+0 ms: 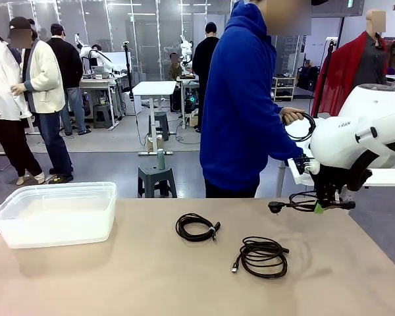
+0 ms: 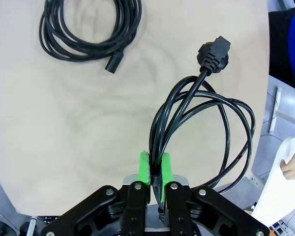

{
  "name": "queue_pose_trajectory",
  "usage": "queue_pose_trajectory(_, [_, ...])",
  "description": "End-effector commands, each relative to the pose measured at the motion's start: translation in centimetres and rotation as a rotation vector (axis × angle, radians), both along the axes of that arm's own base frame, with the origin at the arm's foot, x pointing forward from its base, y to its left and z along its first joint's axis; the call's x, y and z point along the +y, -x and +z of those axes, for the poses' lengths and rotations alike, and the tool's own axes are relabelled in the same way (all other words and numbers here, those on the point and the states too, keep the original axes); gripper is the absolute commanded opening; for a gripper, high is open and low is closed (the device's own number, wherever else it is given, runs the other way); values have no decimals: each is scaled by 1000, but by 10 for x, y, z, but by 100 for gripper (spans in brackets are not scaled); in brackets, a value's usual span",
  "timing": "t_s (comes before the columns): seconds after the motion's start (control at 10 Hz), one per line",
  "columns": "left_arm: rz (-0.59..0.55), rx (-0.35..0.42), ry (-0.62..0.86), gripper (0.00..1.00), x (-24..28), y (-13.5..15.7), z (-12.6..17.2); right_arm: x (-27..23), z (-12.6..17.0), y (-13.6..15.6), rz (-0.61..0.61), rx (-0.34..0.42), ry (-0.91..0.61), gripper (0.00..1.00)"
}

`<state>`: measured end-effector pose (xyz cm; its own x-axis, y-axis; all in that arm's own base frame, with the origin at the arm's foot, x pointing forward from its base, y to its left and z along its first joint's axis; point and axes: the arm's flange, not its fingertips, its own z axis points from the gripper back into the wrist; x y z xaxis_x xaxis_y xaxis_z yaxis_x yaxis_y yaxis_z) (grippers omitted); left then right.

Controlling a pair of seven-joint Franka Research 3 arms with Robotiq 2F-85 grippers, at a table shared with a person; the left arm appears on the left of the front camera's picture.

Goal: Organize and store the cables.
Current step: Place the Power Cable into the Organizing box.

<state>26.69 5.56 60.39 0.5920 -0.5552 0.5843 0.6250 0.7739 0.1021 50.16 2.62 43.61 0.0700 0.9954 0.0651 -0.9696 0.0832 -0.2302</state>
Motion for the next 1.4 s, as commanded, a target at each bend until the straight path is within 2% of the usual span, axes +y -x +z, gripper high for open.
queue_pose_trajectory(0.0, [-9, -2, -6, 100, 1, 1, 0, 13, 14, 18, -26, -20, 20, 0])
queue_pose_trajectory(0.3, [-9, -2, -6, 100, 1, 1, 0, 29, 25, 41, -15, -57, 27, 0])
queue_pose_trajectory(0.5, [-9, -2, -6, 100, 1, 1, 0, 37, 27, 59, -26, -37, -5, 0])
queue_pose_trajectory(0.7, [-9, -2, -6, 100, 1, 1, 0, 48, 28, 77, -31, -50, -17, 0])
queue_pose_trajectory(1.0, [-9, -2, -6, 100, 1, 1, 0, 72, 26, 102, 22, -82, -13, 0])
queue_pose_trajectory(1.3, [-9, -2, -6, 100, 1, 1, 0, 106, 23, 115, 83, -107, 15, 0])
